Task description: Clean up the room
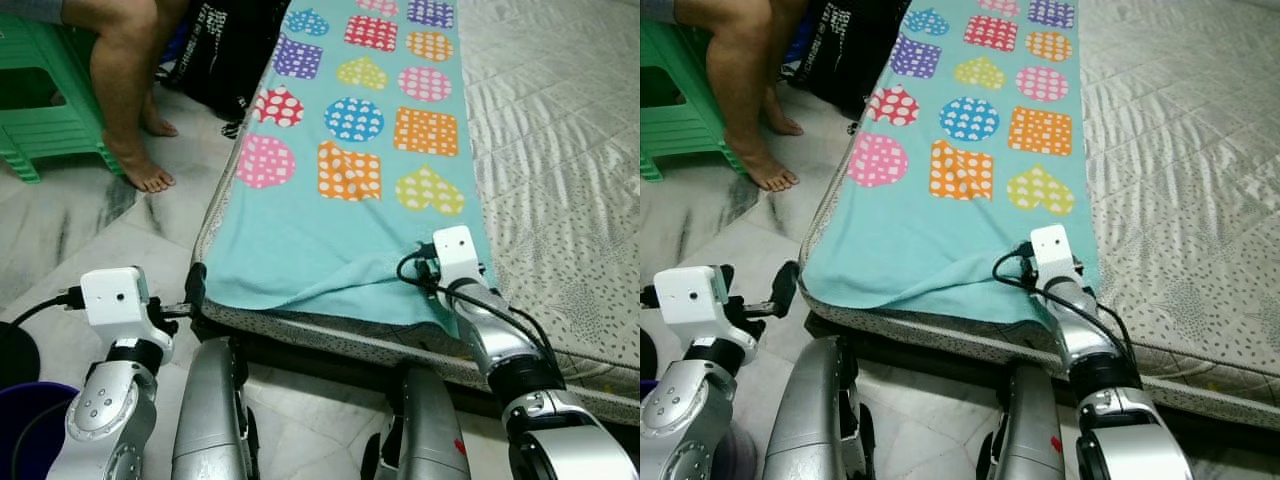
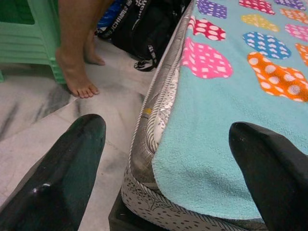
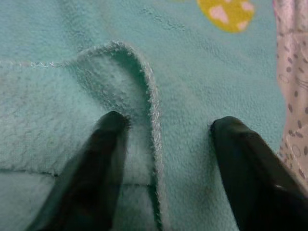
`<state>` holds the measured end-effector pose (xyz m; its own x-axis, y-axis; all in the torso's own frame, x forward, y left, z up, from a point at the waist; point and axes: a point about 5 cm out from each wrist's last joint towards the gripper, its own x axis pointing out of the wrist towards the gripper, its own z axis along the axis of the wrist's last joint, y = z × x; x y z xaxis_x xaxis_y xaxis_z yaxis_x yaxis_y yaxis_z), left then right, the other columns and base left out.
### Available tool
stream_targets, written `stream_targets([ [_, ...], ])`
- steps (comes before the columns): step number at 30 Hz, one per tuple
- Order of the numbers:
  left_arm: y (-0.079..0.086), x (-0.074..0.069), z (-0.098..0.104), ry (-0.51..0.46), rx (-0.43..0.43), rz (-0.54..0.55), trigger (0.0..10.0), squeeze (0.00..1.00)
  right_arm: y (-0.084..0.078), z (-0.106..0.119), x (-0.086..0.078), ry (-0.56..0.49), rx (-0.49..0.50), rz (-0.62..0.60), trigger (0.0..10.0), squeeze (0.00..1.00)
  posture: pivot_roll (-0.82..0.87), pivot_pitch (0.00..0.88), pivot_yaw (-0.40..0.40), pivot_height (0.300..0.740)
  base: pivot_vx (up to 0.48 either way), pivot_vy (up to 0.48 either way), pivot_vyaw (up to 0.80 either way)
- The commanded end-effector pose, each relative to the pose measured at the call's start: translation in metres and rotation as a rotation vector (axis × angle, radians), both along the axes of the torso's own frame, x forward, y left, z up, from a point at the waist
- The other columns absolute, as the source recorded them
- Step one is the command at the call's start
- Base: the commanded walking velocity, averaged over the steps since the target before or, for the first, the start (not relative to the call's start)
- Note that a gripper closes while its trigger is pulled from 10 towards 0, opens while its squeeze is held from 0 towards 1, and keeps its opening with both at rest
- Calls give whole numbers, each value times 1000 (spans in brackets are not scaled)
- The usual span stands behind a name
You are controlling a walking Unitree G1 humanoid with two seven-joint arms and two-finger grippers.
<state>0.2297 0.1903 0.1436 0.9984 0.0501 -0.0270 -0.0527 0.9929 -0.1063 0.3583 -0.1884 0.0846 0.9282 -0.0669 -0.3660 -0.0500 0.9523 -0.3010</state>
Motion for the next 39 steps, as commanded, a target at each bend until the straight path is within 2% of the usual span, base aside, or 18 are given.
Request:
stream_targets([
  [1,0,-2,1,4,7,5,10000,0,-10,1,0,-2,-9,-31,0,0,139,243,-75,545,0,0,0],
  [15,4,0,1,-1,6,18,10000,0,-28,-4,-6,-15,-15,-66,0,0,137,234,-76,545,0,0,0],
  [31,6,1,1,-4,4,25,10000,0,-34,-6,-11,-30,-3,-70,0,0,135,232,-73,545,0,0,0],
  [35,6,1,1,-3,1,27,10000,0,-40,-8,-16,-35,-4,-66,0,0,135,232,-75,545,0,0,0],
  [39,8,0,1,-3,-2,31,10000,0,-54,-7,-29,-73,74,-52,0,0,132,233,-75,545,0,0,0],
])
